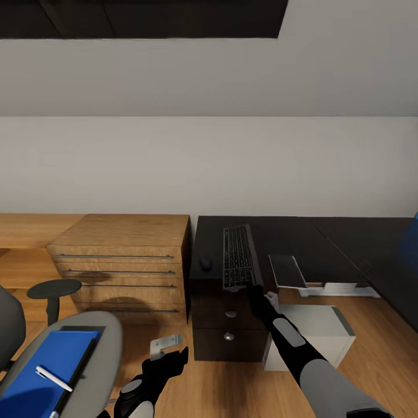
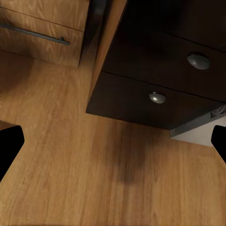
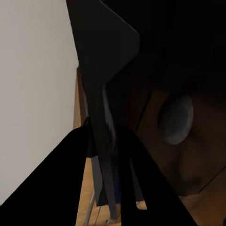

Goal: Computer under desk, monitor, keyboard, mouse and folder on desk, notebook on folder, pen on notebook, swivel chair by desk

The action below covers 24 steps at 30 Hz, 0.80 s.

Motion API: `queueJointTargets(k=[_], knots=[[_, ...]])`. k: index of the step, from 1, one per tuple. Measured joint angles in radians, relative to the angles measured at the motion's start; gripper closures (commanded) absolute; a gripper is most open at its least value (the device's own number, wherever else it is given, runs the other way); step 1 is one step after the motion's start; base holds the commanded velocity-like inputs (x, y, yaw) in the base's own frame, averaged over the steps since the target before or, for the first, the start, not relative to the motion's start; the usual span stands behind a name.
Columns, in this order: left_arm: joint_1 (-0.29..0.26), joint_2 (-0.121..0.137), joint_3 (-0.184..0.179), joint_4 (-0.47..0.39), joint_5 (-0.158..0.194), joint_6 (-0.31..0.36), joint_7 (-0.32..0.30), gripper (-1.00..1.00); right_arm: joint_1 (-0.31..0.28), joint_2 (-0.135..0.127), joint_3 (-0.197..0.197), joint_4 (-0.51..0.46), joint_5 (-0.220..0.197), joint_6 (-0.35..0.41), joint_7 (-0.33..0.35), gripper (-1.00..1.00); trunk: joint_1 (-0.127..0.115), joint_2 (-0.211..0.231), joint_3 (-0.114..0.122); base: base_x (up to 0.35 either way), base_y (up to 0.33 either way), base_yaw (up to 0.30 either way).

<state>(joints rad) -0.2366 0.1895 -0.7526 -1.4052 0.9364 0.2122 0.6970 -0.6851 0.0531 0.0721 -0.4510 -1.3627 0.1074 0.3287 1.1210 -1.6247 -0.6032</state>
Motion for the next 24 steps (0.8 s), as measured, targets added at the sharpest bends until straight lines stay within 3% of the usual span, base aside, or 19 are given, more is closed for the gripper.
queueJointTargets(k=[24], knots=[[0.000, 0.001, 0.000, 0.005, 0.002, 0.000, 0.001, -1.00, 0.000, -0.006, -0.002, -0.034, -0.002, 0.001, 0.021, 1.00, -0.092, 0.168, 0.075, 0.000, 0.000, 0.000]])
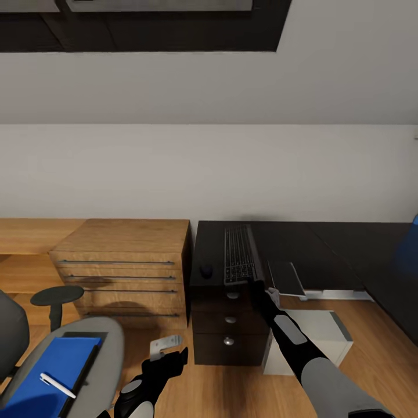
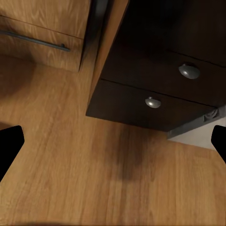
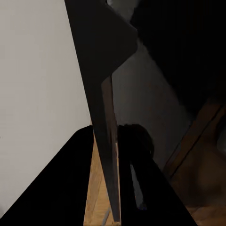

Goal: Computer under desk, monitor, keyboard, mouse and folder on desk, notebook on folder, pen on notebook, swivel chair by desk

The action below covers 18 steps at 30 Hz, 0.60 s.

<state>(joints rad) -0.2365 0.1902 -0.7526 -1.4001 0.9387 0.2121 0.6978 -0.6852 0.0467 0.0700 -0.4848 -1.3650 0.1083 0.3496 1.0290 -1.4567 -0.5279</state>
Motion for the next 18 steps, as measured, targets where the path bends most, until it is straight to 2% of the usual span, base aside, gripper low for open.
queueJointTargets(k=[3, 4, 5, 6, 8, 11, 13, 15, 18], knots=[[0.000, -0.001, 0.000, 0.009, -0.001, 0.000, 0.001, -1.00, 0.004, 0.000, 0.001, -0.049, -0.002, -0.001, 0.014, 1.00, -0.012, 0.021, 0.009, -0.005, 0.000, 0.000], [0.000, -0.001, 0.000, 0.011, -0.003, -0.001, 0.001, -1.00, 0.072, -0.001, 0.002, -0.166, 0.002, -0.003, 0.008, 1.00, -0.015, 0.028, 0.012, -0.099, 0.000, 0.000], [0.000, -0.001, 0.000, 0.012, -0.005, -0.001, 0.001, -1.00, 0.092, -0.001, 0.002, -0.257, -0.001, -0.003, -0.001, 1.00, -0.019, 0.035, 0.016, -0.146, 0.000, 0.000], [0.000, -0.001, 0.000, 0.012, -0.005, -0.001, 0.001, -1.00, 0.104, -0.001, 0.002, -0.291, -0.004, -0.003, -0.008, 1.00, -0.023, 0.042, 0.019, -0.214, 0.000, 0.000], [0.000, -0.001, 0.000, 0.012, -0.006, -0.001, 0.001, -1.00, 0.143, -0.001, 0.002, -0.371, 0.000, -0.003, -0.045, 1.00, -0.030, 0.056, 0.025, -0.256, 0.000, 0.000], [0.000, -0.001, 0.000, 0.012, -0.006, 0.000, 0.001, -1.00, 0.228, -0.002, 0.003, -0.546, 0.003, -0.005, -0.130, 1.00, -0.042, 0.077, 0.034, -0.307, 0.000, 0.000], [0.000, -0.001, 0.000, 0.012, -0.006, 0.000, 0.001, -1.00, 0.254, -0.003, 0.003, -0.605, 0.005, -0.005, -0.168, 1.00, -0.049, 0.091, 0.041, -0.323, 0.000, 0.000], [0.000, -0.001, 0.000, 0.012, -0.007, 0.000, 0.001, -1.00, 0.290, -0.004, 0.002, -0.692, 0.006, -0.006, -0.239, 1.00, -0.057, 0.105, 0.047, -0.330, -0.009, 0.000], [0.000, -0.001, 0.000, 0.012, -0.005, 0.000, 0.001, -1.00, 0.321, -0.006, 0.002, -0.762, 0.005, -0.004, -0.303, 1.00, -0.068, 0.126, 0.056, -0.334, -0.049, 0.000]])
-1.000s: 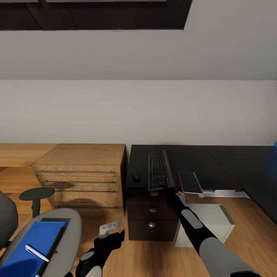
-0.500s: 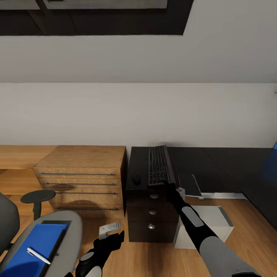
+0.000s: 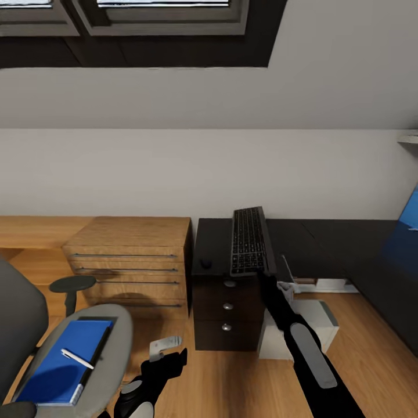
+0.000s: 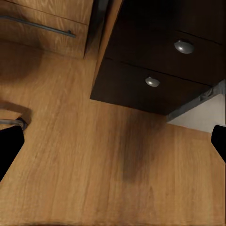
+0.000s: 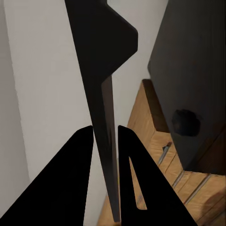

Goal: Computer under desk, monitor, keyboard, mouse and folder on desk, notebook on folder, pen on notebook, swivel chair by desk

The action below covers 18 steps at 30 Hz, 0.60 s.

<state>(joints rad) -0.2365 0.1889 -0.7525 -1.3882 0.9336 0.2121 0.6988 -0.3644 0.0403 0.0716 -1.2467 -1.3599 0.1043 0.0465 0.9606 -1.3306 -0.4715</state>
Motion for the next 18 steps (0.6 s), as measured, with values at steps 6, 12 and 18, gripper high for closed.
queueJointTargets(k=[6, 12, 18], knots=[[0.000, -0.001, 0.000, 0.000, 0.000, 0.000, 0.000, -1.00, 0.064, -0.019, 0.001, -0.088, -0.010, 0.004, -0.032, 1.00, -0.023, 0.042, 0.019, -0.335, -0.106, 0.000], [0.000, -0.007, -0.008, 0.000, -0.002, -0.001, 0.070, -1.00, 0.073, -0.017, 0.002, -0.096, -0.042, 0.003, -0.034, 1.00, -0.046, 0.084, 0.038, -0.266, -0.228, 0.000], [0.000, -0.008, -0.017, 0.000, -0.002, -0.001, 0.086, -1.00, 0.073, -0.020, 0.000, -0.094, -0.041, 0.005, -0.035, 1.00, -0.069, 0.126, 0.056, -0.229, -0.257, 0.000]])
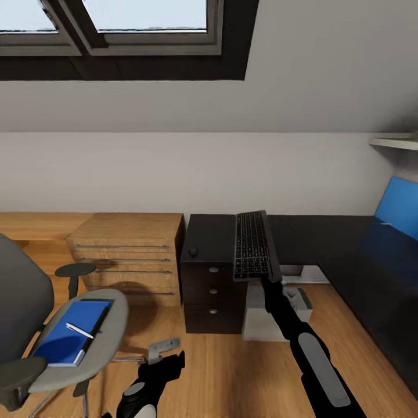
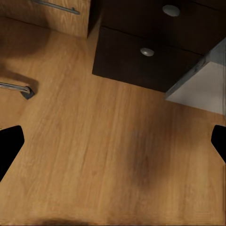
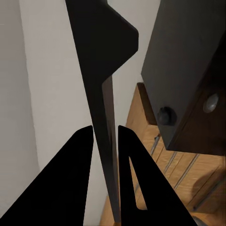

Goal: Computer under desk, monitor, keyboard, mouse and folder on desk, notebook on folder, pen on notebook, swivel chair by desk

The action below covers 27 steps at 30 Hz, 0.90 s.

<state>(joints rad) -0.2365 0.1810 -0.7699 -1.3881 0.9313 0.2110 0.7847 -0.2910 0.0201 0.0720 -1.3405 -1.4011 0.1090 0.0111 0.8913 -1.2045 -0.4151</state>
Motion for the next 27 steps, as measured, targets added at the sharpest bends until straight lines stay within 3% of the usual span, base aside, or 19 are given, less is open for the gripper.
queueJointTargets(k=[9, 19, 27], knots=[[0.000, 0.001, -0.011, 0.000, -0.002, 0.001, -0.001, -1.00, 0.000, -0.002, -0.002, 0.001, -0.004, 0.001, 0.001, 1.00, -0.035, 0.063, 0.028, -0.219, -0.265, 0.000], [0.000, 0.003, -0.010, 0.000, -0.003, 0.000, -0.003, -1.00, 0.000, -0.030, -0.004, 0.001, -0.123, 0.004, 0.001, 1.00, -0.073, 0.133, 0.060, -0.254, -0.223, 0.000], [0.000, 0.002, -0.010, 0.000, -0.003, 0.000, -0.002, -1.00, 0.000, -0.034, -0.005, 0.002, -0.139, 0.004, 0.001, 1.00, -0.103, 0.189, 0.085, -0.268, -0.209, 0.000]])
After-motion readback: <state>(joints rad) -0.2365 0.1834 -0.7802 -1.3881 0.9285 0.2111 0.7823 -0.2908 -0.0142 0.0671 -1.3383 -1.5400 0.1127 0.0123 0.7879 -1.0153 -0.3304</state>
